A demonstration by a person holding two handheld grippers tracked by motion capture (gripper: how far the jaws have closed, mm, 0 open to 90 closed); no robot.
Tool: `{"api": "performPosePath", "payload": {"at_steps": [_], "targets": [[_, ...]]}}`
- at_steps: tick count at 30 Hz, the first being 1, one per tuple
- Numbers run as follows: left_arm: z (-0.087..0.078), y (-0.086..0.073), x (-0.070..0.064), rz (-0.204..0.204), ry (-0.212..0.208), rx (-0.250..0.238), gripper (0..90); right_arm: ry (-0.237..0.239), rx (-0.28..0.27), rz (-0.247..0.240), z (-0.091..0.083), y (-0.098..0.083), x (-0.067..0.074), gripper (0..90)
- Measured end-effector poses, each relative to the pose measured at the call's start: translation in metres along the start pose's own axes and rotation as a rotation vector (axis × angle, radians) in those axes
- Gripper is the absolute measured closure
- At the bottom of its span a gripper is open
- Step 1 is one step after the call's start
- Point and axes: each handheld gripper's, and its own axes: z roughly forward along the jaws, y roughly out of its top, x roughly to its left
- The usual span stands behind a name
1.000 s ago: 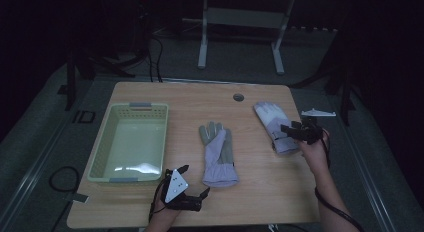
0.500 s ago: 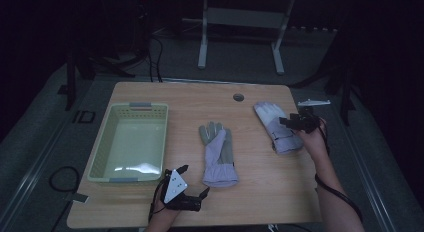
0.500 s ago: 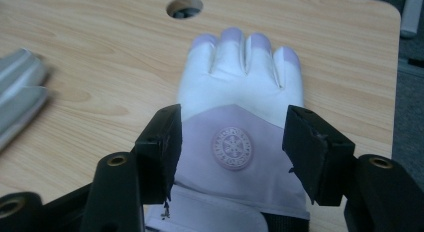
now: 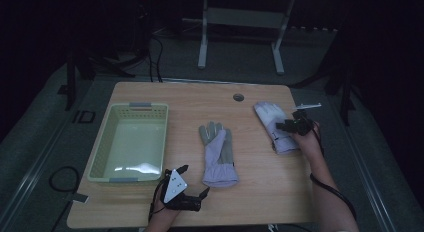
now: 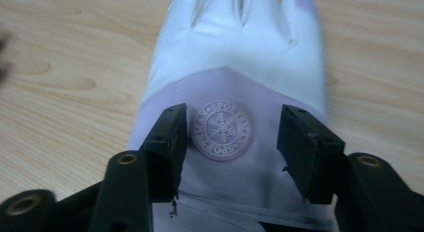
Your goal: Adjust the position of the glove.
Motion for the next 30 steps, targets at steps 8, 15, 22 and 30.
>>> {"api": "performPosePath", "payload": {"at_steps": [8,15,22,30], "targets": [[0.0,0.0,0.0,0.0,-0.002,0.001,0.1,0.03,0.053,-0.015,0.008,0.0,0.001,63.6],[0.0,0.0,0.0,-0.002,-0.003,0.003,0.1,0.013,0.054,0.077,-0.002,0.005,0.003,78.4],[0.0,0.0,0.0,0.0,-0.006,0.005,0.1,0.002,-0.022,0.103,-0.049,0.008,0.017,79.8],[0.001,0.0,0.0,0.003,0.0,0.007,0.1,0.033,-0.102,0.101,-0.11,0.0,0.048,80.0]]}}
